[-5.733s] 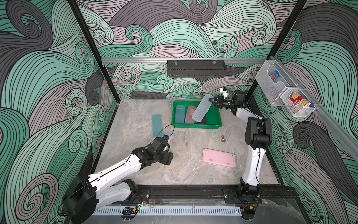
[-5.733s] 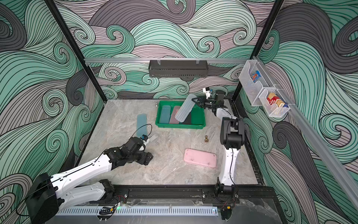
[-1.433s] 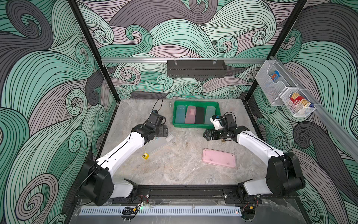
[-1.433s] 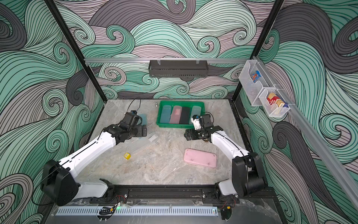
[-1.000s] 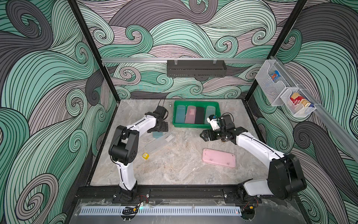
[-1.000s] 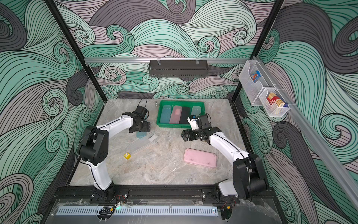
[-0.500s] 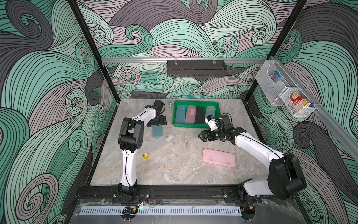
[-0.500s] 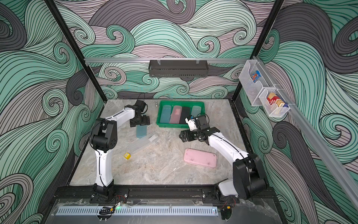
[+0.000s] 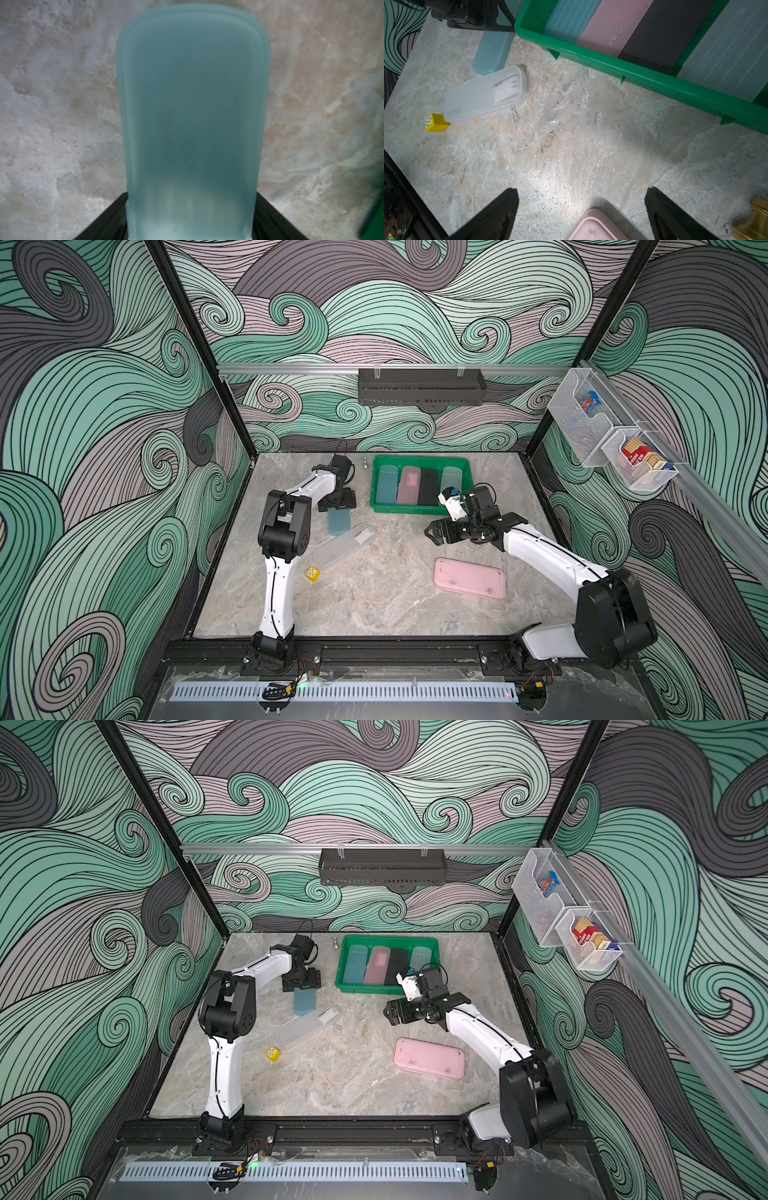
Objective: Put the pencil case into the storage box
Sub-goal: Pick up the pencil case from the center of the board.
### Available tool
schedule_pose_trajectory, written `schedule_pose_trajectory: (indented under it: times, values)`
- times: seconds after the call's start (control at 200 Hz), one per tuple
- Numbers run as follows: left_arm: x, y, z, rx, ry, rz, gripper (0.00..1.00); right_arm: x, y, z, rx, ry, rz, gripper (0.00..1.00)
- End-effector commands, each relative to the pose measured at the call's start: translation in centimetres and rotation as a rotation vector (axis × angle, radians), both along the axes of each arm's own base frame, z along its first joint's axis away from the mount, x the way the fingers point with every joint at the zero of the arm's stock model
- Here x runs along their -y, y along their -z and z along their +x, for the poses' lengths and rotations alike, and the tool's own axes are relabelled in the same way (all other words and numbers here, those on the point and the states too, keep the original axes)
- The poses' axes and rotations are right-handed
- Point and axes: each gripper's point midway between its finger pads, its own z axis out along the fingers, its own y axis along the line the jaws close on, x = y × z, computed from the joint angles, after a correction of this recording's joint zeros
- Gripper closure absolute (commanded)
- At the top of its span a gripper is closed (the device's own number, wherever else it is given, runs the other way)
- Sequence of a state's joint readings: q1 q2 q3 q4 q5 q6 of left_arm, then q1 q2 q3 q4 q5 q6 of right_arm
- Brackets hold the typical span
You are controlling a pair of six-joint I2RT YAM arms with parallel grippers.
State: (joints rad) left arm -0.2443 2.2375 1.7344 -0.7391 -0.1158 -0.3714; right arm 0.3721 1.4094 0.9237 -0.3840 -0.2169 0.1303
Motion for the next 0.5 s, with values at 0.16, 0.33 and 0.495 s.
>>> schedule_pose_trajectory:
  times: [0.16,0.33,0.495]
  values:
    - [-0.7,1.5,-1.2,-0.058,0.019,0.019,0.25,-0.1,0.1,-0.2,0.012,-0.017,-0.013,0.01]
    - [-0.8,0.3,-1.1,-0.04,0.028,0.029,0.27,-0.1,0.2,-0.2,0.01,-0.017,-0.013,0.01]
    - [-0.8,-0.2,-1.2,-0.03,0.029,0.022,0.35,-0.2,0.3,-0.2,0.007,-0.018,-0.012,0.01]
